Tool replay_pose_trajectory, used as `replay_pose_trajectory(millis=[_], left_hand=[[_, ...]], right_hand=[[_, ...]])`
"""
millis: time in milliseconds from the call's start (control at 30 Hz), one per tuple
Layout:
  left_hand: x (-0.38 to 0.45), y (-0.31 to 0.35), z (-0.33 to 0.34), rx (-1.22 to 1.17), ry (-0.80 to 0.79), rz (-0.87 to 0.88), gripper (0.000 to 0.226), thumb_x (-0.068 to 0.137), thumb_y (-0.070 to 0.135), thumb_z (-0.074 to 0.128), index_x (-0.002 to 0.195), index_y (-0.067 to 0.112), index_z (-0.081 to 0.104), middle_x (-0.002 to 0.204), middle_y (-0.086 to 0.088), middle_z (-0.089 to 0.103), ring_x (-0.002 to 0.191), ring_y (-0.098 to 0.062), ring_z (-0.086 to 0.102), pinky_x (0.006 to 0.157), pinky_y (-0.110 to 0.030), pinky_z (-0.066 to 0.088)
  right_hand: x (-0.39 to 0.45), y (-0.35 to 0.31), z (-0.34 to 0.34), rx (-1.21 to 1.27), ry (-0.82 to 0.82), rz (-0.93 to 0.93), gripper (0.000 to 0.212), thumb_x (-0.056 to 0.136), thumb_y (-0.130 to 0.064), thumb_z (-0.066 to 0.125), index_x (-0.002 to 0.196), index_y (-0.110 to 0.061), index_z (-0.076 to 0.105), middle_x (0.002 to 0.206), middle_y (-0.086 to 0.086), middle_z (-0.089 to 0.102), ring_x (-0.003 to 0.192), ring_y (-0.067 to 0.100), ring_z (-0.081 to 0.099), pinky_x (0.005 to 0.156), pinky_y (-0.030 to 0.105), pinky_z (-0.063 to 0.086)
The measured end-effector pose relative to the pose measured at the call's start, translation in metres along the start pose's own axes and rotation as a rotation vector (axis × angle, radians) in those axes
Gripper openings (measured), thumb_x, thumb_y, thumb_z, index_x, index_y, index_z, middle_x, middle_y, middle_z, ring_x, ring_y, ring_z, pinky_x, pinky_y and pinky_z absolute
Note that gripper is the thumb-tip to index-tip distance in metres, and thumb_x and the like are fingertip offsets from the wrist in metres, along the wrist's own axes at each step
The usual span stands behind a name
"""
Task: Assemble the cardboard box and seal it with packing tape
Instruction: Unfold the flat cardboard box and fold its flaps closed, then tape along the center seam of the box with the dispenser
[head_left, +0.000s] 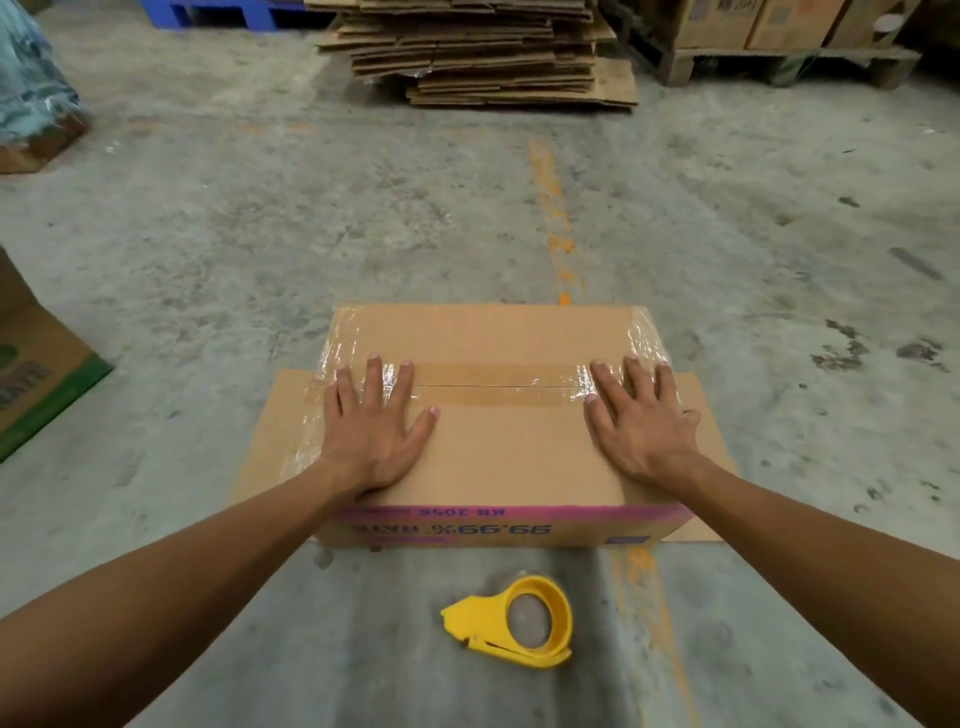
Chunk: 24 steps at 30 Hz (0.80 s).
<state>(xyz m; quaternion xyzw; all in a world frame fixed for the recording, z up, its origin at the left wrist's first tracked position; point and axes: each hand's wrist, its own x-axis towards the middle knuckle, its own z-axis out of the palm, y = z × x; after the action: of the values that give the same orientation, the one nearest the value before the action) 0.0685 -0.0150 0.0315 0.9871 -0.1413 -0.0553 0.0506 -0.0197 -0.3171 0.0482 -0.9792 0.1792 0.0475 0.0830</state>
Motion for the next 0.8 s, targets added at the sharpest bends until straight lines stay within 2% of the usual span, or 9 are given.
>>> replay_pose_trajectory(millis=[133,233,333,433,500,567,667,733,800], left_hand=[[-0.009,0.000,0.001,-0.016,0.018,0.034,0.076,0.091,0.069,0.012,0.156,0.032,-0.002,0.164,-0.009,-0.007,0.148,-0.041,-0.012,0.118,-0.053,-0.008],[-0.012,-0.003,0.002,-0.008,0.043,0.162,0.075,0.094,0.064,0.012,0.157,0.023,0.000,0.164,-0.008,-0.006,0.150,-0.031,-0.011,0.119,-0.050,-0.009],[-0.013,-0.007,0.002,0.011,0.031,0.228,0.076,0.095,0.062,0.013,0.157,0.020,0.000,0.164,-0.007,-0.006,0.151,-0.026,-0.009,0.121,-0.046,-0.007],[-0.013,-0.010,0.004,0.034,0.023,0.244,0.078,0.092,0.064,0.009,0.157,0.021,-0.001,0.164,-0.007,-0.007,0.151,-0.026,-0.010,0.121,-0.046,-0.005],[-0.011,-0.011,0.004,0.041,0.012,0.248,0.077,0.093,0.064,0.009,0.157,0.022,-0.002,0.164,-0.007,-0.008,0.151,-0.026,-0.010,0.121,-0.046,-0.005],[-0.011,-0.010,0.004,0.047,0.003,0.251,0.076,0.094,0.063,0.011,0.157,0.022,-0.002,0.164,-0.008,-0.008,0.150,-0.026,-0.011,0.121,-0.046,-0.005],[-0.012,-0.009,0.003,0.050,-0.001,0.248,0.074,0.096,0.061,0.013,0.157,0.021,-0.002,0.164,-0.008,-0.008,0.150,-0.027,-0.010,0.121,-0.046,-0.006],[-0.014,-0.009,0.003,0.063,0.000,0.250,0.075,0.096,0.061,0.012,0.156,0.020,-0.003,0.164,-0.009,-0.009,0.150,-0.028,-0.010,0.121,-0.046,-0.007],[-0.015,-0.009,0.003,0.070,-0.004,0.252,0.075,0.096,0.061,0.011,0.156,0.020,-0.004,0.164,-0.009,-0.010,0.150,-0.028,-0.011,0.120,-0.046,-0.007]], right_hand=[[-0.011,-0.004,-0.001,-0.088,-0.008,-0.017,0.060,0.095,-0.058,0.009,0.152,-0.041,0.006,0.164,0.000,0.005,0.149,0.036,-0.001,0.106,0.075,0.005],[-0.021,-0.018,-0.004,-0.122,0.025,-0.098,0.059,0.097,-0.053,0.016,0.151,-0.029,0.021,0.161,0.008,0.017,0.148,0.033,0.009,0.108,0.072,0.001],[-0.040,-0.036,-0.002,-0.013,0.212,-0.520,0.048,0.096,-0.036,0.034,0.139,-0.021,0.045,0.146,0.014,0.044,0.137,0.034,0.036,0.112,0.059,0.020],[-0.071,-0.057,0.005,0.095,0.242,-1.080,0.040,0.088,-0.021,0.052,0.126,-0.014,0.056,0.112,0.013,0.061,0.101,0.029,0.054,0.088,0.039,0.041],[-0.095,-0.064,0.024,0.026,0.139,-1.248,0.039,0.085,-0.021,0.059,0.123,-0.016,0.057,0.096,0.008,0.060,0.083,0.025,0.052,0.072,0.035,0.043],[-0.118,-0.063,0.046,-0.067,-0.071,-1.201,0.040,0.089,-0.029,0.054,0.129,-0.022,0.052,0.093,0.004,0.056,0.080,0.024,0.053,0.068,0.035,0.045],[-0.131,-0.042,0.078,-0.181,-0.383,-0.958,0.059,0.098,-0.046,0.036,0.152,-0.030,0.020,0.126,0.009,0.050,0.110,0.032,0.053,0.091,0.039,0.044],[-0.136,-0.029,0.094,-0.246,-0.506,-0.919,0.074,0.096,-0.051,0.036,0.156,-0.030,-0.003,0.144,0.012,0.040,0.124,0.036,0.046,0.102,0.042,0.040],[-0.142,-0.028,0.102,-0.244,-0.566,-0.883,0.084,0.095,-0.048,0.041,0.153,-0.030,-0.018,0.150,0.012,0.034,0.124,0.038,0.047,0.099,0.044,0.044]])
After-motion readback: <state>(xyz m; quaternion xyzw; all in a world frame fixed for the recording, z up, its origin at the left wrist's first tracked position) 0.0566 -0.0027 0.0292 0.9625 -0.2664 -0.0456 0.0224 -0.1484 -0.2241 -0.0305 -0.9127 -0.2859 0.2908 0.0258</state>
